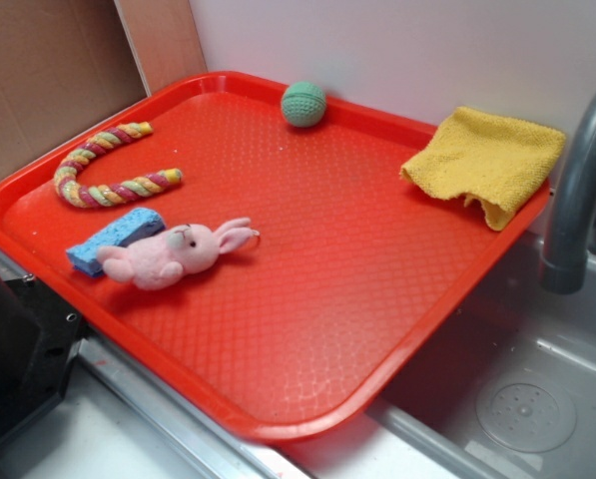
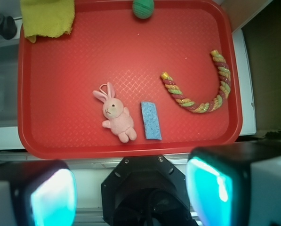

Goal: Grab the yellow cloth.

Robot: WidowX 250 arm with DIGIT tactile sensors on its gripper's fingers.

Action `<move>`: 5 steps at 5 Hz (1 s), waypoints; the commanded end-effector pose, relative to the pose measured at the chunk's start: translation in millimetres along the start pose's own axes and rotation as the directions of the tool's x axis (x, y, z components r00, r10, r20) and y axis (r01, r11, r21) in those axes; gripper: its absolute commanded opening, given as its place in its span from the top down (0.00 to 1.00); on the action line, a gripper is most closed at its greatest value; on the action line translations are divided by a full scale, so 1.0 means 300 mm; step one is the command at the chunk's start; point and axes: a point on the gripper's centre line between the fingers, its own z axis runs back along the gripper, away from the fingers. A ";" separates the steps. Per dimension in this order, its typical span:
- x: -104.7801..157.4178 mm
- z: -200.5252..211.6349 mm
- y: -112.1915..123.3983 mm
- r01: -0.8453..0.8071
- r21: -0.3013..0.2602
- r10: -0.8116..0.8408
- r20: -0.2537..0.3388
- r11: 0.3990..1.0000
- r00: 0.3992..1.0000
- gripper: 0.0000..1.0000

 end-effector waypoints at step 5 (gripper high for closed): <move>0.390 -0.220 -0.156 -0.007 -0.032 0.013 0.196 0.999 0.980 0.00</move>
